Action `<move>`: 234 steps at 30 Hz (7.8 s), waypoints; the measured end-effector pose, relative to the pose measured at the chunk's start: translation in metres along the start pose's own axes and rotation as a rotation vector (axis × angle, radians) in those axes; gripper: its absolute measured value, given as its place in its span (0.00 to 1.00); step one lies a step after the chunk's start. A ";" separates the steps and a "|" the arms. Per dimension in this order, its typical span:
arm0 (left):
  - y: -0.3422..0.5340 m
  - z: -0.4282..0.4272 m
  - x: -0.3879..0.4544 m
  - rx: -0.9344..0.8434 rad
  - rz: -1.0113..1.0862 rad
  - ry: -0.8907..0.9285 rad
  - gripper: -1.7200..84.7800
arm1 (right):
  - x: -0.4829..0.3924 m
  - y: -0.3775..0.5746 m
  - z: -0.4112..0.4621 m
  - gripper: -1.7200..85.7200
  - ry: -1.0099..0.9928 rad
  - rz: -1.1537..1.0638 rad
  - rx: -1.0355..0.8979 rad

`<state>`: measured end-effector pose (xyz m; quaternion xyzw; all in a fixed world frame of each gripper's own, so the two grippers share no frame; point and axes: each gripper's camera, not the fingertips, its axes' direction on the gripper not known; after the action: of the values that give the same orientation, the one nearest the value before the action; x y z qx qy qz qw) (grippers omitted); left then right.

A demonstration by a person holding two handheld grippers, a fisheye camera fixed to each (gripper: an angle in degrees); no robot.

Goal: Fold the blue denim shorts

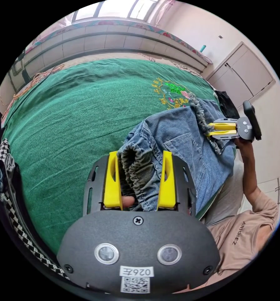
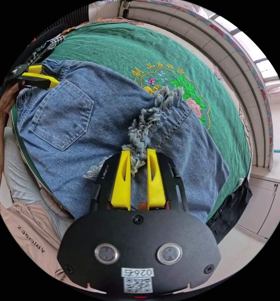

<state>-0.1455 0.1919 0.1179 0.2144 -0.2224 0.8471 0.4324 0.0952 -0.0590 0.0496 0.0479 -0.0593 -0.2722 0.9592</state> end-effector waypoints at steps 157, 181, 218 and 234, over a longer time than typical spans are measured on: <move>0.064 -0.410 -0.025 0.746 0.441 1.321 0.01 | 0.182 0.946 -0.095 0.01 -0.795 0.324 1.517; 0.098 -0.537 -0.070 1.043 0.538 1.462 0.01 | 0.113 1.083 -0.170 0.01 -1.112 -0.304 2.031; -0.160 -0.424 0.021 0.328 0.215 -0.230 0.01 | 0.177 0.570 -0.177 0.00 -0.152 0.126 0.556; -0.097 -0.377 0.175 0.100 0.338 -0.588 0.01 | 0.239 0.649 -0.204 0.01 0.159 0.889 0.144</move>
<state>-0.2225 0.5666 -0.0712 0.4305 -0.3280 0.8186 0.1924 0.6613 0.3769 -0.0507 0.1052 -0.0191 0.1753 0.9787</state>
